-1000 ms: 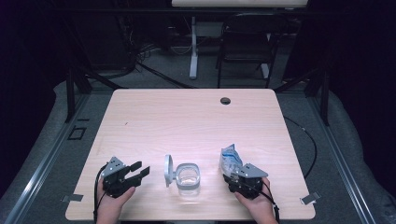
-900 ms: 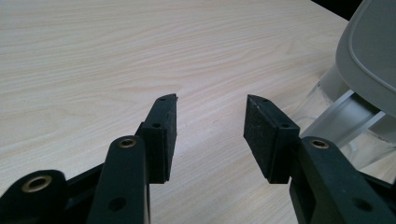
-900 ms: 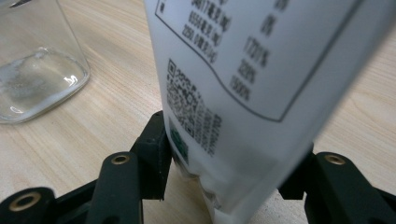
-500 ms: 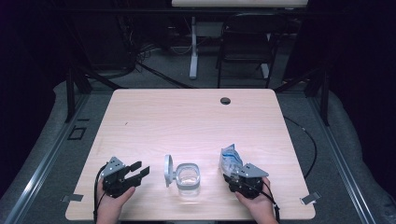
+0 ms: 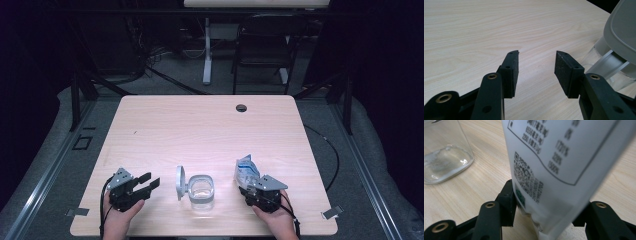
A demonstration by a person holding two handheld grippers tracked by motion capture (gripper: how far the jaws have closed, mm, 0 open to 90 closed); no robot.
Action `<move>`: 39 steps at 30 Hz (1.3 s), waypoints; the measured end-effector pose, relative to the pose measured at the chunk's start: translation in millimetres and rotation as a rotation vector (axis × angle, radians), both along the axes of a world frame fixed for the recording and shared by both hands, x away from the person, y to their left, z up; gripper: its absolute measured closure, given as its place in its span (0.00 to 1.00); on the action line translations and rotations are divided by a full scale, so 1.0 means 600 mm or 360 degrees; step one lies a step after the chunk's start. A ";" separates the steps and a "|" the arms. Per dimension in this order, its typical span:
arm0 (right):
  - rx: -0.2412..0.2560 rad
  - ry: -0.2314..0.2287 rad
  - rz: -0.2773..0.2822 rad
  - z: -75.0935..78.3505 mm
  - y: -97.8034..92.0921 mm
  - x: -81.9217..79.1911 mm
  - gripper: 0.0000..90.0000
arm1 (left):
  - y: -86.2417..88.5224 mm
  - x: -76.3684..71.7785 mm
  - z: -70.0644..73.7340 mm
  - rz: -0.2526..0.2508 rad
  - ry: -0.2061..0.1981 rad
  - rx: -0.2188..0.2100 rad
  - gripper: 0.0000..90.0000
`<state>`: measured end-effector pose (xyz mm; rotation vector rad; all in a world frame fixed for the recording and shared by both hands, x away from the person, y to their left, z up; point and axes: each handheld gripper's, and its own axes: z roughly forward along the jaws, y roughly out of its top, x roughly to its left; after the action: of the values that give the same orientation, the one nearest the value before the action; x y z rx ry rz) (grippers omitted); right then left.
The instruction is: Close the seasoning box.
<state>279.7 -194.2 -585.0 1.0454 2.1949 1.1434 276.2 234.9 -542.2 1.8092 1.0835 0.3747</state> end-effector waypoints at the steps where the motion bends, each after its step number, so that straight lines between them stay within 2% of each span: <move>1: 0.0000 0.0000 0.0000 0.000 0.000 0.000 0.55 | 0.000 0.000 0.000 0.0000 0.0000 0.0000 0.61; 11: 0.0005 0.0005 -0.0024 0.000 0.001 -0.001 0.55 | 0.001 0.000 0.000 0.0006 -0.0010 -0.0003 0.61; 14: 0.0028 -0.0002 -0.0042 -0.001 0.003 -0.002 0.55 | 0.001 0.000 -0.001 0.0006 -0.0009 -0.0002 0.61; 15: 0.0002 0.0008 -0.0039 0.001 0.001 -0.002 0.55 | 0.001 0.000 -0.001 0.0006 -0.0009 -0.0003 0.61; 21: 0.0003 0.0019 -0.0037 0.003 0.003 -0.003 0.56 | 0.002 0.000 0.000 0.0008 -0.0013 -0.0007 0.61; 33: -0.0033 -0.0028 -0.0029 0.005 0.007 -0.008 0.56 | 0.002 -0.001 0.000 0.0006 -0.0009 -0.0002 0.61; 39: -0.0038 -0.0050 -0.0018 0.016 0.006 -0.010 0.56 | 0.004 -0.001 0.000 0.0007 0.0005 0.0000 0.61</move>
<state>273.8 -190.3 -575.2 1.0219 2.1701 1.1188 275.8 237.3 -542.3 1.8084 1.0899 0.3747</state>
